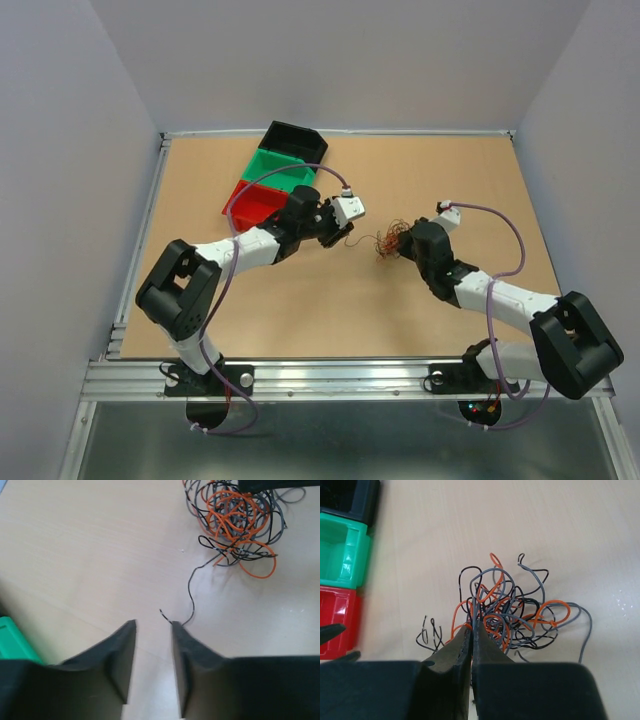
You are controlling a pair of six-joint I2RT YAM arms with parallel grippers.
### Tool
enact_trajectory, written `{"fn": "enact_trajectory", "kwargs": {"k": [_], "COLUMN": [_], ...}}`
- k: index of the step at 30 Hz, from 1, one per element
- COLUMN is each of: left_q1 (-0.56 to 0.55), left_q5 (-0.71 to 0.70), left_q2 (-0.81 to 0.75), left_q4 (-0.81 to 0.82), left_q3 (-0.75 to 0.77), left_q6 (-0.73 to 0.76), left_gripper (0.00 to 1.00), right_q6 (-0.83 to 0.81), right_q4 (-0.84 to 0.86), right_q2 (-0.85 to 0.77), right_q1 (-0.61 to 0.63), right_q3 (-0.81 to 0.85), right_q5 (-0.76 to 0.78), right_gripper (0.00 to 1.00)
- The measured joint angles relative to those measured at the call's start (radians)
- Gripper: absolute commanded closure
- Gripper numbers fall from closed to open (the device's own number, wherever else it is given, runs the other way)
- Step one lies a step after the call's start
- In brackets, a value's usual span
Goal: Untangle the cables
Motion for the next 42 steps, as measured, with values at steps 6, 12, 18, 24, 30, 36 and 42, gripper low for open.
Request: {"fn": "enact_trajectory", "kwargs": {"k": [6,12,18,24,30,36,42], "left_q1": [-0.002,-0.019,-0.081,-0.121,-0.111,-0.098,-0.094], "left_q5": [0.047,0.068,0.064,0.043,-0.005,-0.020,-0.047], "left_q2": [0.027,0.123,0.172,0.259,0.254,0.100,-0.023], "left_q4": [-0.013,-0.028,-0.038,-0.048,-0.048,-0.050,-0.093], "left_q3": [0.002,0.041,0.070,0.149,0.136,0.084,0.140], "left_q6": [0.002,0.006,0.023,0.018,0.023,0.023,0.021], "left_gripper": [0.34,0.34,0.35,1.00,1.00,1.00,1.00], "right_q6": [-0.002,-0.007,-0.017,-0.020,-0.019,-0.004,0.008], "right_q4": [0.001,0.008,0.020,0.021,0.023,0.027,0.028], "right_q2": [0.031,0.041,0.041,0.041,0.042,0.042,0.047], "right_q1": [0.000,0.000,0.000,0.000,0.000,0.000,0.000], "right_q3": [0.000,0.000,0.000,0.000,0.000,0.000,0.000], "right_q5": [-0.027,-0.057,-0.080,-0.100,-0.109,-0.100,-0.088], "right_gripper": [0.99,1.00,0.99,0.99,1.00,0.99,1.00]}}
